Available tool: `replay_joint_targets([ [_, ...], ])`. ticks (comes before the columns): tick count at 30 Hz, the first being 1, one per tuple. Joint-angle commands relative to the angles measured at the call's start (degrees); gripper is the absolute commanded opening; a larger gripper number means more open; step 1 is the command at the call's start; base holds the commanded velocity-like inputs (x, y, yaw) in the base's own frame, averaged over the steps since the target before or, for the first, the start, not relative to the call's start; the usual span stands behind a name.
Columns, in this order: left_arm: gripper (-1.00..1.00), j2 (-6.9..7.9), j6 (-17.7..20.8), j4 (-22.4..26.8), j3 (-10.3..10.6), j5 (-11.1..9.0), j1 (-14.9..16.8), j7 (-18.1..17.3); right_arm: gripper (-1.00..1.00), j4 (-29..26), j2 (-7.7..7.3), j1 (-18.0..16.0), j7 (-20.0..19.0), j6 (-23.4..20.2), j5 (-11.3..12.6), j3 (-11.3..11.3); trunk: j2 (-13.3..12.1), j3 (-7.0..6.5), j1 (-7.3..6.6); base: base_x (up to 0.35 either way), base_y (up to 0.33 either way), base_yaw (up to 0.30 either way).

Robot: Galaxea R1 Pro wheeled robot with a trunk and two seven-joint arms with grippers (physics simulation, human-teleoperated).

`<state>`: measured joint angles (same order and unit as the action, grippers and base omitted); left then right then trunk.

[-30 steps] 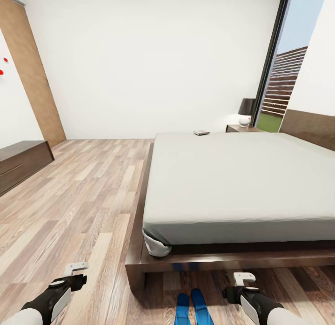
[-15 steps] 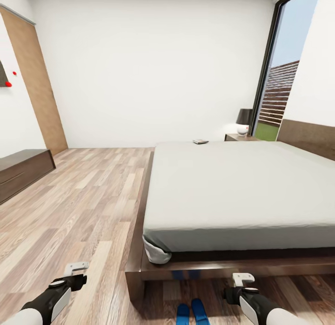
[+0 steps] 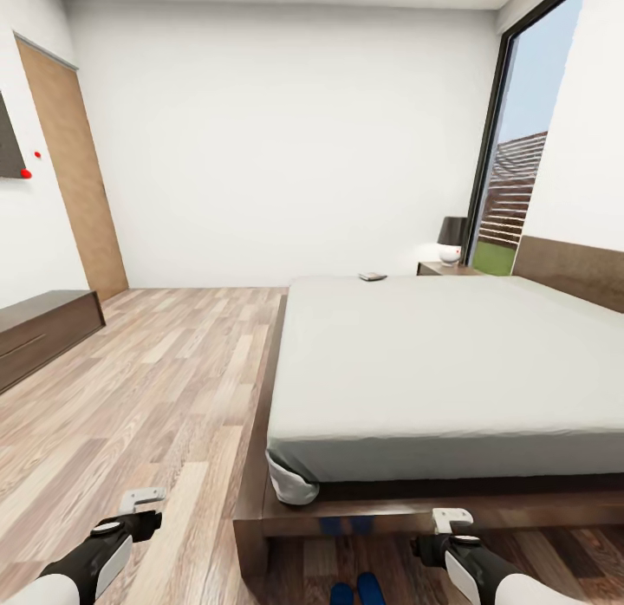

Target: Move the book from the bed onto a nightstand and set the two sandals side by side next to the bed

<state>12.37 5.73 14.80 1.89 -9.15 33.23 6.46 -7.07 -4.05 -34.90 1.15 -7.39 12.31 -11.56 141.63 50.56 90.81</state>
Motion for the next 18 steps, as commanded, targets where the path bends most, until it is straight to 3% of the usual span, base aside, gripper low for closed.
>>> replay_joint_targets([
  [1, 1.0, 0.02, 0.34, 0.14, 0.22, -0.54, -0.01, 0.22, 1.0, -0.14, 0.01, 0.0, 0.13, -0.34, 0.53, -0.48, -0.39, -0.12, -0.24, 0.0, 0.0, 0.0],
  [18, 1.0, 0.0, 0.33, 0.14, 0.22, -0.53, -0.01, 0.22, 1.0, -0.14, 0.23, 0.0, 0.17, -0.34, 0.52, -0.48, -7.21, -3.18, -3.97, 0.0, 0.0, 0.0],
])
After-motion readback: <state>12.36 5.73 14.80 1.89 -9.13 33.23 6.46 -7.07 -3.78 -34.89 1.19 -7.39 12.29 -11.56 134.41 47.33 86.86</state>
